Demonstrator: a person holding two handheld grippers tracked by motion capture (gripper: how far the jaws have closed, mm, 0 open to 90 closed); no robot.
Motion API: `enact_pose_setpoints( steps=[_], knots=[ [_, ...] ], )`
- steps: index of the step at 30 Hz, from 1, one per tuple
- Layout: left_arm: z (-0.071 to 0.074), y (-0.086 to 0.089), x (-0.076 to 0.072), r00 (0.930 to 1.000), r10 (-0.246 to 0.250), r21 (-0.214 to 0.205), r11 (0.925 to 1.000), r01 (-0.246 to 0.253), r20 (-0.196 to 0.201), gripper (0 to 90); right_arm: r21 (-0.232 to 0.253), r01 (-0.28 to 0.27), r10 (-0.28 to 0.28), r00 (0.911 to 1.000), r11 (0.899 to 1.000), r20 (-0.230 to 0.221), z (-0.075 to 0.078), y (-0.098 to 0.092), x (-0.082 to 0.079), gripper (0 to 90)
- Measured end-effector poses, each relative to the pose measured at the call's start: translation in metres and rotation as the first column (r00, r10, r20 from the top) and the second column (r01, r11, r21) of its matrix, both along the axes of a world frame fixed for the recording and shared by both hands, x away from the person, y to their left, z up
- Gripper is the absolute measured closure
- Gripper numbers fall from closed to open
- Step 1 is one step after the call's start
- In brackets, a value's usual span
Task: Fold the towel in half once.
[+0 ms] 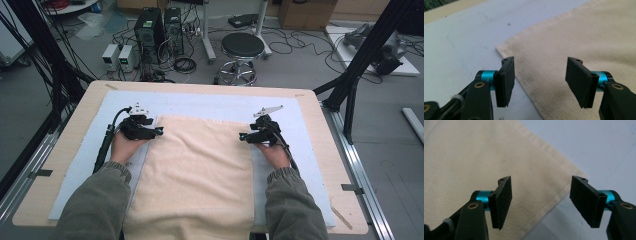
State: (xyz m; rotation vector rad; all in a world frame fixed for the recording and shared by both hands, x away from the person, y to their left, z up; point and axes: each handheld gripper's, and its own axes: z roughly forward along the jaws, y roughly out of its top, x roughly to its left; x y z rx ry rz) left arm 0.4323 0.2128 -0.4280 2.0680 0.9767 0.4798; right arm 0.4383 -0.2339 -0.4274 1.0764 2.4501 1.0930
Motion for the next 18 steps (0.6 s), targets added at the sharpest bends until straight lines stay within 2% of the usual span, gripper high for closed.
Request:
enact_pose_setpoints(
  steps=[4,6,8,9,12,16,18],
  knots=[
    [-0.012,-0.001,0.002,0.9986,-0.003,0.034,0.9994,0.005,-0.053,46.0,-0.022,0.002,-0.002,0.9999,1.000,-0.016,-0.012,0.003,0.000,38.8],
    [-0.014,0.000,0.001,0.9987,0.006,0.001,1.0000,-0.006,-0.051,49.2,-0.020,0.017,-0.018,0.9998,1.000,-0.013,-0.013,0.004,0.000,42.7],
    [-0.014,-0.001,0.000,0.9986,0.001,0.006,1.0000,-0.001,-0.054,53.2,-0.029,0.022,-0.022,0.9996,0.999,-0.016,-0.012,0.004,0.000,47.9],
    [-0.013,-0.003,-0.001,0.9984,-0.007,0.001,1.0000,0.007,-0.056,58.3,-0.034,0.020,-0.021,0.9997,0.999,-0.013,-0.012,0.005,0.000,52.8],
    [-0.012,-0.006,-0.003,0.9975,-0.029,0.004,0.9996,0.029,-0.064,73.0,-0.037,-0.014,0.013,0.9997,0.999,-0.019,-0.011,0.009,-0.002,66.2],
    [-0.012,-0.007,-0.004,0.9963,-0.037,-0.005,0.9993,0.036,-0.078,81.0,-0.025,-0.045,0.044,0.9983,0.999,-0.038,-0.010,0.012,-0.003,80.5],
    [-0.011,-0.007,-0.005,0.9964,-0.039,-0.008,0.9992,0.039,-0.076,82.2,-0.035,-0.056,0.054,0.9977,0.998,-0.041,-0.008,0.014,-0.004,82.1]
  ],
)
